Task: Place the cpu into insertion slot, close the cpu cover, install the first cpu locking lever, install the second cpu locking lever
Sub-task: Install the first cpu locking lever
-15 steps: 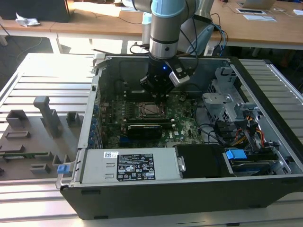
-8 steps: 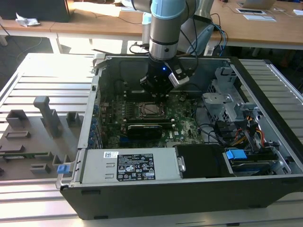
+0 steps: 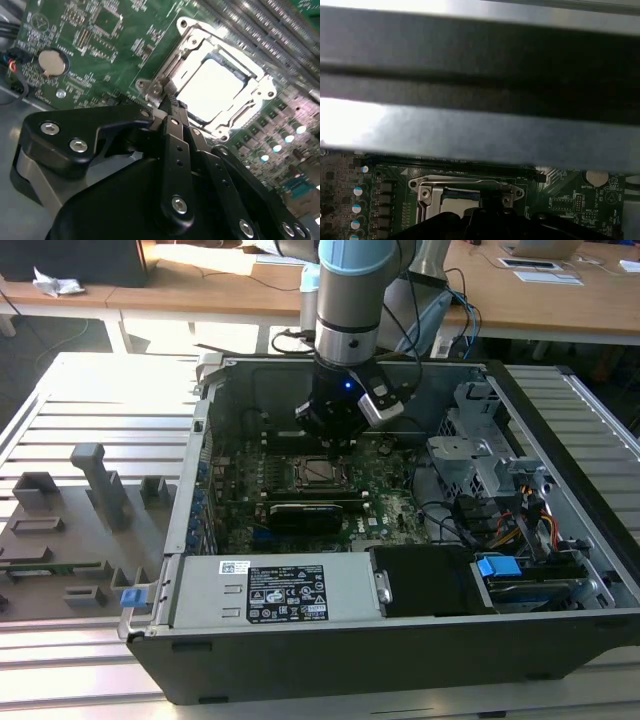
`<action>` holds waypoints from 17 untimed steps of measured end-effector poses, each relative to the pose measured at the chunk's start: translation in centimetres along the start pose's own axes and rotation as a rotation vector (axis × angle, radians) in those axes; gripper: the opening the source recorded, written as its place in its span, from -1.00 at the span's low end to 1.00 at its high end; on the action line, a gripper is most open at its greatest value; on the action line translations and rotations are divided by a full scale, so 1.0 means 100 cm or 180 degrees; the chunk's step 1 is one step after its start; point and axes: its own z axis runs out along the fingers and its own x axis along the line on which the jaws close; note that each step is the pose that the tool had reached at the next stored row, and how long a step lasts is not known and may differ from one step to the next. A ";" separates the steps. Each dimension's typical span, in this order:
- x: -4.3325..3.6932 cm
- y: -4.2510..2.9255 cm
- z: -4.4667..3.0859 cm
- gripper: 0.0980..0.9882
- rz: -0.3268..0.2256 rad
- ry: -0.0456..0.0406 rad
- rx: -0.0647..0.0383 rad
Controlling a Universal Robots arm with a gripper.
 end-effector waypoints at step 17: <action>0.0041 -0.0321 -0.0268 -0.98 0.0000 -0.0001 0.0018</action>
